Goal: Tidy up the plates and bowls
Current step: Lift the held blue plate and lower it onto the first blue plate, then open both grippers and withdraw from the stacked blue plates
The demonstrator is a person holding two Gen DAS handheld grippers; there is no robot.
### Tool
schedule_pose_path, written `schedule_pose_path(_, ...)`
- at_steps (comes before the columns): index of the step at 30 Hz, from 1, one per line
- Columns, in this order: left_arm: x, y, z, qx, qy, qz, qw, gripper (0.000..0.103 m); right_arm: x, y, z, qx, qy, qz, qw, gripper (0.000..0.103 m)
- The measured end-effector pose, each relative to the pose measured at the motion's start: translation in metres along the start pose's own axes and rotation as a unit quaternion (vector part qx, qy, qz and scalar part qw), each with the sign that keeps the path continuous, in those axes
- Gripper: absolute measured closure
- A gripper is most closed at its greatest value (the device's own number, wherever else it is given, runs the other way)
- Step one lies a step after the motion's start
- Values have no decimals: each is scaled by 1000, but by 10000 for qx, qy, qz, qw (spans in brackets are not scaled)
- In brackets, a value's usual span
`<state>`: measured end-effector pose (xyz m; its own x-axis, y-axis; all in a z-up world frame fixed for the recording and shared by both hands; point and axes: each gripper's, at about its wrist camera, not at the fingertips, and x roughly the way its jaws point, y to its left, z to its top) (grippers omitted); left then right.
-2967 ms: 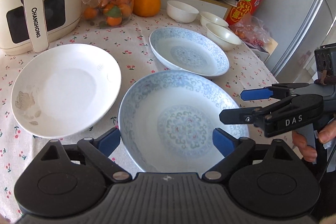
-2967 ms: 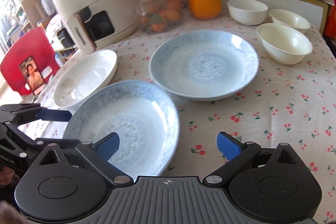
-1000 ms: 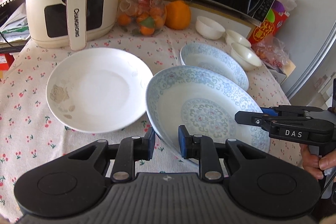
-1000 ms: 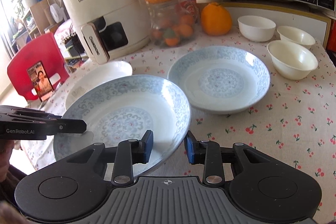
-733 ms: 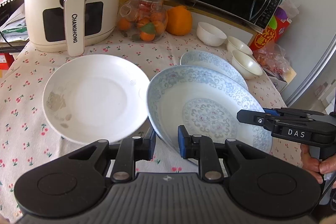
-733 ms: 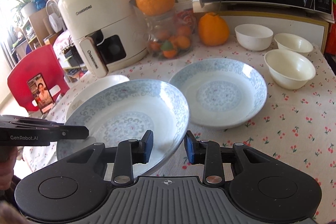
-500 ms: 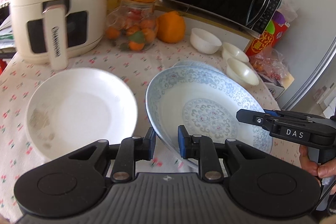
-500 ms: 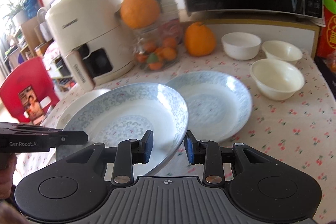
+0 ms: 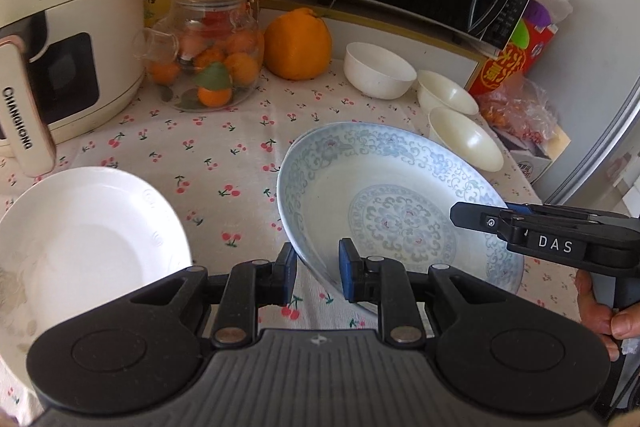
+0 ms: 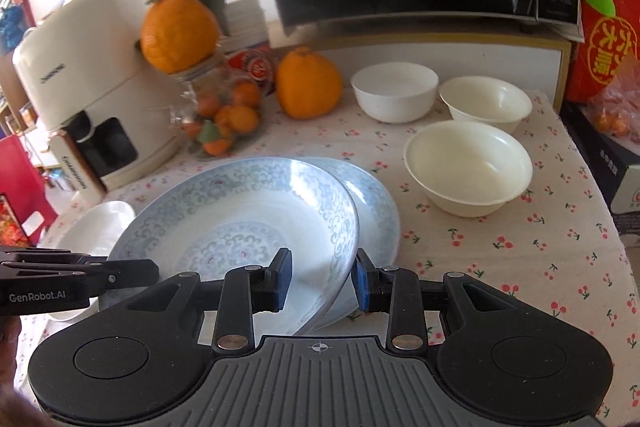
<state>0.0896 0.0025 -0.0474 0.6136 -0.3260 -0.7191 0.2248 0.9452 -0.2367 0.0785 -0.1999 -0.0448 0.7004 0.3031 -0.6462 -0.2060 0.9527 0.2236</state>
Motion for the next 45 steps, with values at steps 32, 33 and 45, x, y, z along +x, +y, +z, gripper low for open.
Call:
schedule_pose_path(32, 33, -19, 16, 351, 225, 608, 9973, 83, 29, 8, 8, -496, 148, -849, 9950, 71)
schedule_pose_path(33, 33, -20, 15, 396, 213, 636, 9970, 83, 30, 8, 7, -513, 168, -878, 9947, 71)
schedule_pose_path(45, 34, -22, 14, 594, 163, 758, 9952, 84, 31, 15, 7, -711, 255, -1078, 9913, 71)
